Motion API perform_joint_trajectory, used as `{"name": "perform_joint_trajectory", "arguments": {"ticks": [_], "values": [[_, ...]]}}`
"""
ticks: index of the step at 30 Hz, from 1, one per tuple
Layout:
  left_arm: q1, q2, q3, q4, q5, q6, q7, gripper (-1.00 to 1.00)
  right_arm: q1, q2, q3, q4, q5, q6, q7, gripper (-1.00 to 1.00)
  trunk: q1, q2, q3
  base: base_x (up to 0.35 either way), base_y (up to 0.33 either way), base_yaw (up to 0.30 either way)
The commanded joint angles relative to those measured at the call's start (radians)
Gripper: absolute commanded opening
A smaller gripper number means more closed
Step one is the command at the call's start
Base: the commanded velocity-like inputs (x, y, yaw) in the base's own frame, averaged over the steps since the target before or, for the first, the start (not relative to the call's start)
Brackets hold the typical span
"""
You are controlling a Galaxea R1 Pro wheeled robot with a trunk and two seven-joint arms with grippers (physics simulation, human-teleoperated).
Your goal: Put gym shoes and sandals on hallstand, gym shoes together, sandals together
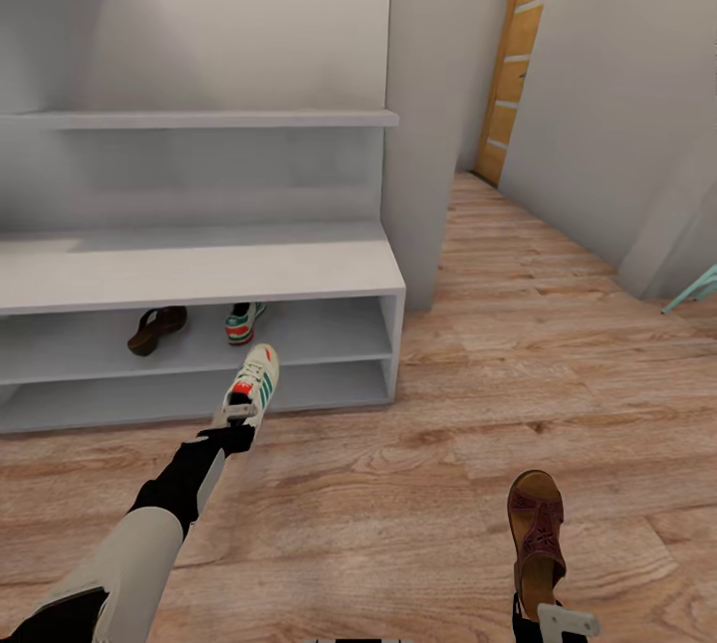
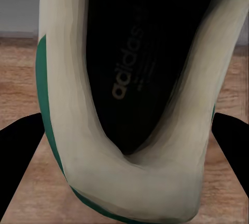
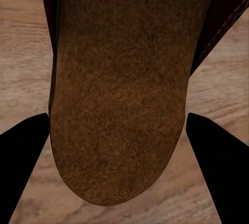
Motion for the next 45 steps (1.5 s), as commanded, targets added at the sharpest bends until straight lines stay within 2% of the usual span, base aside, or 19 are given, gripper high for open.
{"name": "perform_joint_trajectory", "arguments": {"ticks": [1,4,5,9,22,36,45], "values": [[-0.006,-0.002,0.007,-0.002,-0.011,0.011,-0.003,-1.00,0.000,0.000,0.001,0.001,0.007,0.000,-0.007,-1.00,0.000,0.000,0.001,0.000,0.000,0.000],[-0.023,-0.005,0.007,-0.003,-0.013,0.027,-0.002,-1.00,0.000,0.000,0.001,0.001,0.007,0.000,-0.007,-1.00,0.000,0.000,0.005,0.000,0.000,0.000],[-0.031,-0.005,0.007,-0.003,-0.013,0.079,-0.002,-1.00,0.000,0.000,0.001,0.001,0.007,0.000,-0.007,-1.00,0.000,0.000,0.007,0.000,0.000,0.000],[-0.044,-0.006,0.006,-0.005,-0.014,0.107,-0.001,-1.00,-0.001,0.000,0.001,0.001,0.007,0.000,-0.007,-1.00,0.000,0.000,0.013,0.000,0.000,0.000],[-0.046,-0.006,0.005,-0.030,-0.015,0.114,-0.001,-1.00,0.000,0.000,0.000,0.001,0.007,0.001,-0.007,-1.00,0.000,0.000,0.025,0.009,0.000,0.000],[-0.043,-0.006,0.007,-0.031,-0.015,0.111,0.000,-1.00,-0.001,0.000,0.000,0.001,0.007,0.001,-0.007,-1.00,0.000,0.000,0.026,0.145,0.000,0.000],[-0.041,-0.006,0.007,-0.031,-0.015,0.111,0.000,-1.00,0.000,0.000,0.001,0.001,0.007,0.001,-0.007,-1.00,0.000,0.000,0.026,0.307,0.000,0.000]]}}
